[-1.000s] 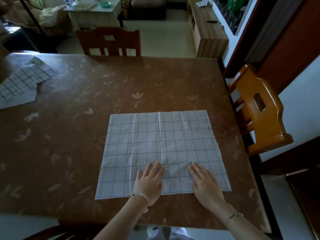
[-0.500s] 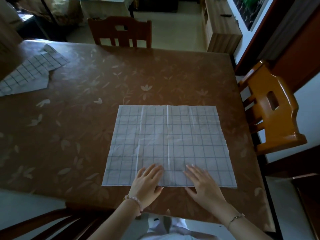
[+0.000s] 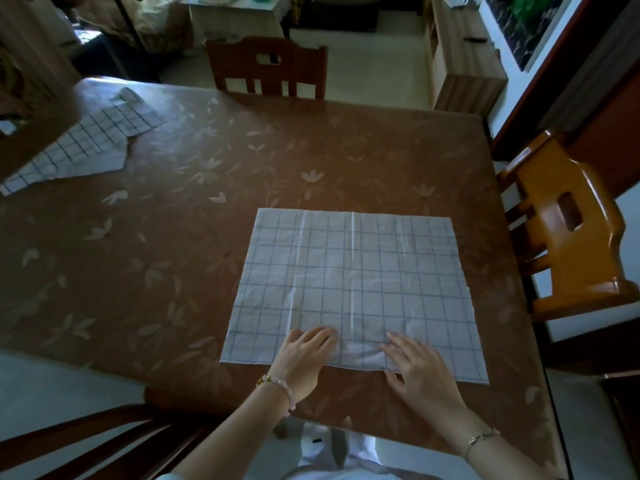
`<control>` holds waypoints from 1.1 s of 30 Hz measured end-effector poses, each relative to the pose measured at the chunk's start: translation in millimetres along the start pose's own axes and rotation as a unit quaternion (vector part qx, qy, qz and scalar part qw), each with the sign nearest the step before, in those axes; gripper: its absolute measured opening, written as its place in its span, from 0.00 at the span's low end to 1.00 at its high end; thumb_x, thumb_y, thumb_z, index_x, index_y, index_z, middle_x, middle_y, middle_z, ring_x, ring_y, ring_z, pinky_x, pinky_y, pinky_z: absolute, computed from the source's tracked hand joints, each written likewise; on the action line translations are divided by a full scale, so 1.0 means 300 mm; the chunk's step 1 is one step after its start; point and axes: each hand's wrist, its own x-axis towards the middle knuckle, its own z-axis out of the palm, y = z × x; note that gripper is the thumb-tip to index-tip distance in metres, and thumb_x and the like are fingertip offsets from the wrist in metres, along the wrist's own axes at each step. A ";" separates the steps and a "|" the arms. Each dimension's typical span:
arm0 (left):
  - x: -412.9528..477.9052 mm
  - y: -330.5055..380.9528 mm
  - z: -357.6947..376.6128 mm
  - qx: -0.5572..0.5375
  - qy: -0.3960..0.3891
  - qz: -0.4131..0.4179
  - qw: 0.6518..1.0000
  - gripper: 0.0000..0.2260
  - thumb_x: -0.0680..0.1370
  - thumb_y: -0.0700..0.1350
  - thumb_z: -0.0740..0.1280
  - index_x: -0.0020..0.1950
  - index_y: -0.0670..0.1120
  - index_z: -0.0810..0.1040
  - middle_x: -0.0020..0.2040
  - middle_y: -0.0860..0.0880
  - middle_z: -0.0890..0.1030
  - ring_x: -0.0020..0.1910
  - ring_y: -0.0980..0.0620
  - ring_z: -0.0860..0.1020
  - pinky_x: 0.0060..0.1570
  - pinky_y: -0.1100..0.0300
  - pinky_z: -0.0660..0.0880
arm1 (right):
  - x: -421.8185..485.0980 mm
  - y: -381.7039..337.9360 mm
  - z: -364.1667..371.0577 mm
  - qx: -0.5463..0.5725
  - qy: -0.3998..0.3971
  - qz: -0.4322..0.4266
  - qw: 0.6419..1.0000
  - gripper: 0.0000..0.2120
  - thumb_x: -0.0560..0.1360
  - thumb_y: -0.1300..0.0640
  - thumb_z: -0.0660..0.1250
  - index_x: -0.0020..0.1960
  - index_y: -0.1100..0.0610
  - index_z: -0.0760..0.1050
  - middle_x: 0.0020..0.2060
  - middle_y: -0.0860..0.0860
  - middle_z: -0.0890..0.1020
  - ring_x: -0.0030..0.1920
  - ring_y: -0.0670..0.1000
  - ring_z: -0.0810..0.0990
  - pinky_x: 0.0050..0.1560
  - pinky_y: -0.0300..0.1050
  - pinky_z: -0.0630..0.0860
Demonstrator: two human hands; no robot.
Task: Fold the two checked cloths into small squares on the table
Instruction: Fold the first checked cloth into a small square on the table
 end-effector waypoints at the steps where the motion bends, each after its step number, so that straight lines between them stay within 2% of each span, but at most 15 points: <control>1: -0.005 -0.003 -0.002 -0.004 -0.002 0.005 1.000 0.25 0.60 0.40 0.76 0.56 0.50 0.76 0.59 0.54 0.78 0.59 0.54 0.76 0.53 0.55 0.75 | 0.003 -0.004 -0.002 0.002 0.009 0.002 1.000 0.22 0.60 0.52 0.78 0.53 0.53 0.81 0.54 0.49 0.82 0.54 0.50 0.81 0.52 0.48 0.78; 3: -0.012 -0.006 -0.007 -0.006 -0.007 0.017 1.000 0.21 0.66 0.44 0.72 0.57 0.50 0.74 0.62 0.53 0.76 0.62 0.54 0.74 0.56 0.53 0.74 | 0.010 -0.010 -0.001 0.004 0.028 0.007 1.000 0.19 0.60 0.55 0.78 0.50 0.53 0.81 0.52 0.49 0.83 0.52 0.50 0.82 0.50 0.47 0.78; 5: -0.013 -0.010 -0.013 0.002 -0.005 0.029 1.000 0.19 0.66 0.46 0.70 0.57 0.50 0.74 0.61 0.53 0.76 0.62 0.54 0.74 0.56 0.53 0.75 | 0.017 -0.016 -0.004 0.011 0.038 0.018 0.999 0.15 0.62 0.57 0.77 0.48 0.54 0.81 0.51 0.49 0.83 0.50 0.50 0.82 0.49 0.46 0.78; 9: -0.007 -0.008 -0.015 0.011 0.001 0.021 1.000 0.25 0.58 0.40 0.76 0.54 0.47 0.78 0.56 0.52 0.79 0.56 0.52 0.78 0.49 0.55 0.78 | 0.034 -0.018 -0.015 0.031 0.055 0.043 0.997 0.11 0.64 0.60 0.76 0.45 0.55 0.81 0.47 0.49 0.84 0.47 0.49 0.83 0.48 0.45 0.77; 12: -0.006 -0.016 -0.013 0.007 0.011 -0.007 1.000 0.24 0.58 0.37 0.76 0.52 0.47 0.77 0.52 0.51 0.79 0.51 0.51 0.79 0.46 0.56 0.79 | 0.050 -0.019 -0.033 0.053 0.042 0.053 0.996 0.06 0.67 0.60 0.74 0.43 0.55 0.80 0.42 0.49 0.84 0.42 0.50 0.82 0.45 0.45 0.77; 15: -0.007 -0.029 -0.026 0.004 0.029 -0.004 1.000 0.15 0.68 0.48 0.70 0.53 0.48 0.75 0.53 0.51 0.78 0.51 0.51 0.78 0.49 0.55 0.77 | 0.068 -0.019 -0.065 0.083 0.037 0.066 0.994 0.03 0.71 0.61 0.69 0.40 0.55 0.76 0.32 0.48 0.80 0.33 0.51 0.79 0.39 0.44 0.73; 18: -0.008 -0.038 -0.038 0.017 0.021 0.000 1.000 0.18 0.69 0.59 0.66 0.53 0.50 0.74 0.54 0.53 0.78 0.52 0.53 0.77 0.48 0.56 0.77 | 0.090 -0.013 -0.105 0.115 0.027 0.084 0.989 0.03 0.75 0.58 0.66 0.43 0.56 0.76 0.32 0.49 0.80 0.33 0.50 0.78 0.38 0.41 0.71; 19: -0.008 -0.041 -0.039 0.021 0.016 0.003 1.000 0.18 0.68 0.58 0.68 0.53 0.50 0.75 0.54 0.53 0.78 0.51 0.53 0.78 0.48 0.56 0.77 | 0.097 -0.009 -0.115 0.125 0.012 0.094 0.988 0.04 0.76 0.57 0.64 0.45 0.56 0.76 0.34 0.50 0.81 0.34 0.51 0.79 0.39 0.40 0.70; 21: -0.007 -0.045 -0.039 0.006 0.022 0.002 1.000 0.14 0.67 0.49 0.72 0.51 0.48 0.75 0.51 0.52 0.79 0.48 0.53 0.79 0.45 0.57 0.77 | 0.106 0.001 -0.128 0.136 -0.008 0.100 0.986 0.07 0.77 0.55 0.62 0.48 0.56 0.76 0.37 0.50 0.82 0.37 0.51 0.81 0.39 0.40 0.71; 24: 0.003 -0.054 -0.049 -0.046 0.063 -0.037 0.996 0.06 0.70 0.38 0.70 0.44 0.45 0.75 0.43 0.50 0.79 0.37 0.52 0.79 0.34 0.63 0.73 | 0.108 0.016 -0.143 0.138 -0.008 0.084 0.987 0.08 0.76 0.51 0.63 0.51 0.54 0.76 0.42 0.49 0.83 0.42 0.50 0.81 0.44 0.43 0.76; 26: 0.017 -0.064 -0.061 -0.081 0.085 -0.071 0.991 0.02 0.73 0.39 0.66 0.43 0.44 0.75 0.41 0.50 0.78 0.32 0.52 0.77 0.30 0.65 0.69 | 0.102 0.023 -0.150 0.118 -0.028 0.056 0.991 0.16 0.73 0.47 0.66 0.58 0.52 0.74 0.50 0.47 0.81 0.51 0.50 0.79 0.55 0.48 0.74; 28: 0.028 -0.077 -0.069 -0.096 0.097 -0.085 0.987 0.02 0.76 0.40 0.64 0.43 0.45 0.75 0.41 0.51 0.78 0.32 0.54 0.76 0.28 0.64 0.70 | 0.093 0.029 -0.143 0.088 -0.046 0.024 0.995 0.26 0.69 0.43 0.69 0.64 0.50 0.70 0.57 0.46 0.78 0.57 0.50 0.76 0.61 0.51 0.70; 30: 0.034 -0.084 -0.075 -0.099 0.092 -0.084 0.987 0.03 0.77 0.41 0.63 0.44 0.45 0.76 0.42 0.51 0.79 0.34 0.54 0.78 0.29 0.62 0.74 | 0.088 0.034 -0.131 0.082 -0.020 0.008 0.996 0.25 0.68 0.46 0.72 0.62 0.51 0.71 0.55 0.47 0.79 0.55 0.51 0.77 0.59 0.53 0.72; 33: 0.044 -0.094 -0.085 -0.095 0.096 -0.083 0.987 0.03 0.76 0.41 0.64 0.44 0.45 0.77 0.42 0.51 0.79 0.34 0.54 0.78 0.29 0.62 0.74 | 0.099 0.044 -0.134 0.108 0.051 0.019 0.993 0.12 0.67 0.58 0.74 0.48 0.52 0.76 0.43 0.47 0.81 0.44 0.50 0.79 0.46 0.50 0.78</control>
